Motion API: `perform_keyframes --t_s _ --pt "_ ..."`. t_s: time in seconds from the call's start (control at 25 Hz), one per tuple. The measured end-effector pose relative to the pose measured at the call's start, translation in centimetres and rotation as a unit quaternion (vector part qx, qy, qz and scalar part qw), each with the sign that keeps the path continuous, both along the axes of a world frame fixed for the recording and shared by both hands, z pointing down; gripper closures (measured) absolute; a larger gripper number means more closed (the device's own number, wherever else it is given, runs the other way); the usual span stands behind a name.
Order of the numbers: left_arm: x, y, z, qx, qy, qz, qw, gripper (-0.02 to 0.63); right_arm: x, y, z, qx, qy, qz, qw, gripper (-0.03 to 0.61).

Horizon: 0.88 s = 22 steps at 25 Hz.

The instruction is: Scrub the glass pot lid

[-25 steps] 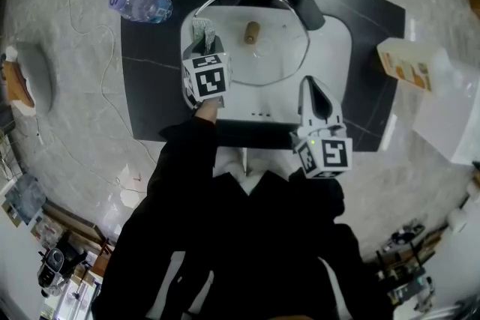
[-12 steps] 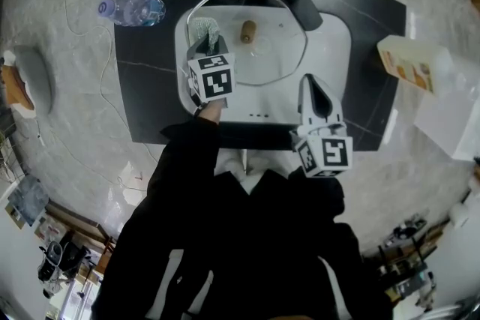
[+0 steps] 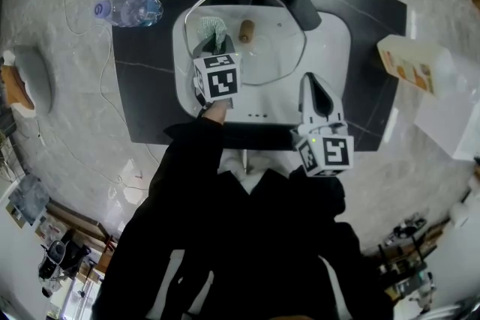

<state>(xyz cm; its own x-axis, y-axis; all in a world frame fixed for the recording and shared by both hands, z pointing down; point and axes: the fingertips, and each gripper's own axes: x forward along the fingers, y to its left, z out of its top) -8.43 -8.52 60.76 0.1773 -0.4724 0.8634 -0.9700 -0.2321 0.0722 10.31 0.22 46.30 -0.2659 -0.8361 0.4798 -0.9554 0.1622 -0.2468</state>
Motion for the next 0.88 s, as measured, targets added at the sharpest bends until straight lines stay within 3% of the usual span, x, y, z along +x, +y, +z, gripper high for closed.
perform_keyframes --t_s 0.88 --pt "5.7 1.5 0.0 -0.017 0.045 0.051 0.9976 0.546 0.5 0.3 0.4 -0.002 -0.003 0.009 1.0 0.575"
